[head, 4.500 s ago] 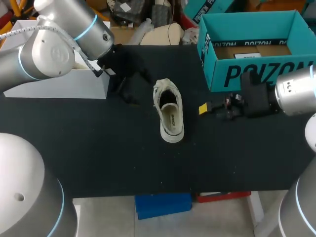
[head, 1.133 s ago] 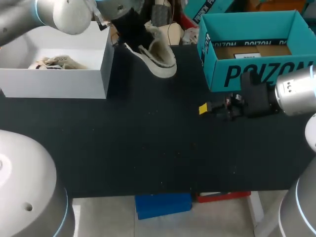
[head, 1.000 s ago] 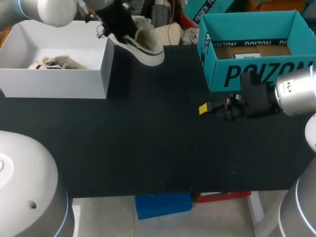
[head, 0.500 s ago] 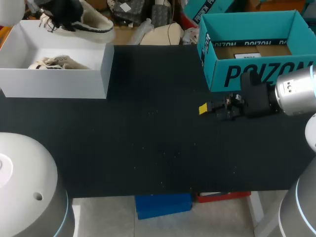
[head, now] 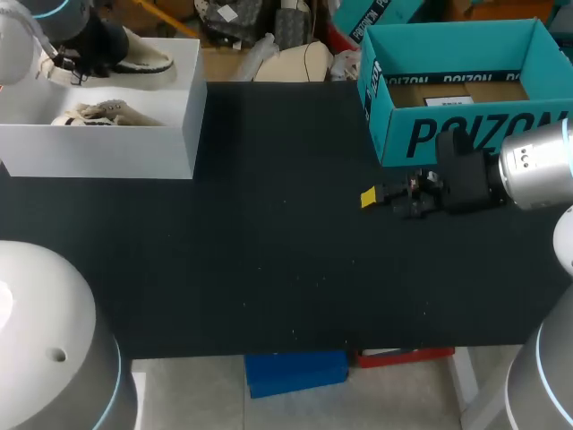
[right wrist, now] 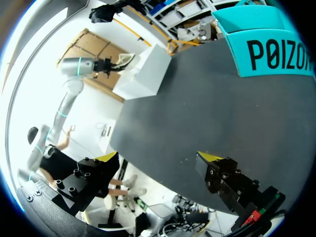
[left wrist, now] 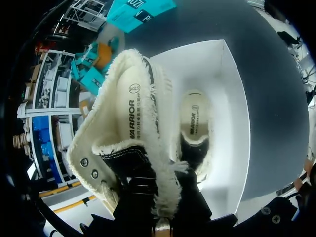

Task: Take the shoe out of the shoebox, open the shoe tongue, remove and reinsert the insole, then place the shoe into the shoebox

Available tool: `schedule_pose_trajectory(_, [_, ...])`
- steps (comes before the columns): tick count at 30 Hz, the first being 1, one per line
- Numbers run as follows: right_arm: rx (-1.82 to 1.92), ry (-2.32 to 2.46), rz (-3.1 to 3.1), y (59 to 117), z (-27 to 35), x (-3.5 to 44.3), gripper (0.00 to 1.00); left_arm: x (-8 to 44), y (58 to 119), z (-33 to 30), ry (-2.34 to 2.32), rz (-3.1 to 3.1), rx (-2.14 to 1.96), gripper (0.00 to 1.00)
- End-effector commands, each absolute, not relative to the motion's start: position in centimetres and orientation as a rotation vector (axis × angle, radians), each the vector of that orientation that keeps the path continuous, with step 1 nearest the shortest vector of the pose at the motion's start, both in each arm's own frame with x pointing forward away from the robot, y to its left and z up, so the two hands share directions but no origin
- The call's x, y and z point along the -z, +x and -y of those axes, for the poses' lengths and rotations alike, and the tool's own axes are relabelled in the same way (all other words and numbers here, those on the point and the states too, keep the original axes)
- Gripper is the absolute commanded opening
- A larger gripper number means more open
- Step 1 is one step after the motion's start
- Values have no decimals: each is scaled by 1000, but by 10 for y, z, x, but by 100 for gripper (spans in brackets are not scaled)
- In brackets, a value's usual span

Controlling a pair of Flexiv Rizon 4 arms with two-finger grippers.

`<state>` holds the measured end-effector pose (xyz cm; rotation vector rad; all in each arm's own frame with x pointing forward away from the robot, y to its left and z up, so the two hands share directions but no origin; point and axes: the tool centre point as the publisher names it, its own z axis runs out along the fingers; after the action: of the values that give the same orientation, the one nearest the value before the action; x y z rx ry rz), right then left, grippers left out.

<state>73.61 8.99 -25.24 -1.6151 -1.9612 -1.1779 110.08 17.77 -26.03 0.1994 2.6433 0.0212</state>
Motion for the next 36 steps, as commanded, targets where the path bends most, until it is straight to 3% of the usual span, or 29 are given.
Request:
schedule_pose_trajectory(1, [1177, -1616, 1961, 737, -91, 252, 100, 286, 1129, -181, 189, -2638, -4, 0])
schedule_pose_trajectory(18, [1177, -1616, 1961, 737, -91, 252, 100, 356, 1186, -171, 120, -2667, -5, 0])
schedule_pose_trajectory(30, [1177, -1616, 1961, 737, -91, 252, 100, 391, 1183, -165, 114, -2707, -33, 0])
schedule_pose_trajectory(32, [1177, -1616, 1961, 737, -91, 252, 100, 392, 1184, -166, 122, -2707, -41, 40])
schedule_pose_trajectory(34, [1177, -1616, 1961, 737, -91, 252, 100, 387, 1181, -165, 123, -2702, -44, 53])
schedule_pose_trajectory(36, [1177, -1616, 1961, 737, -91, 252, 100, 380, 1179, -162, 134, -2697, -38, 55])
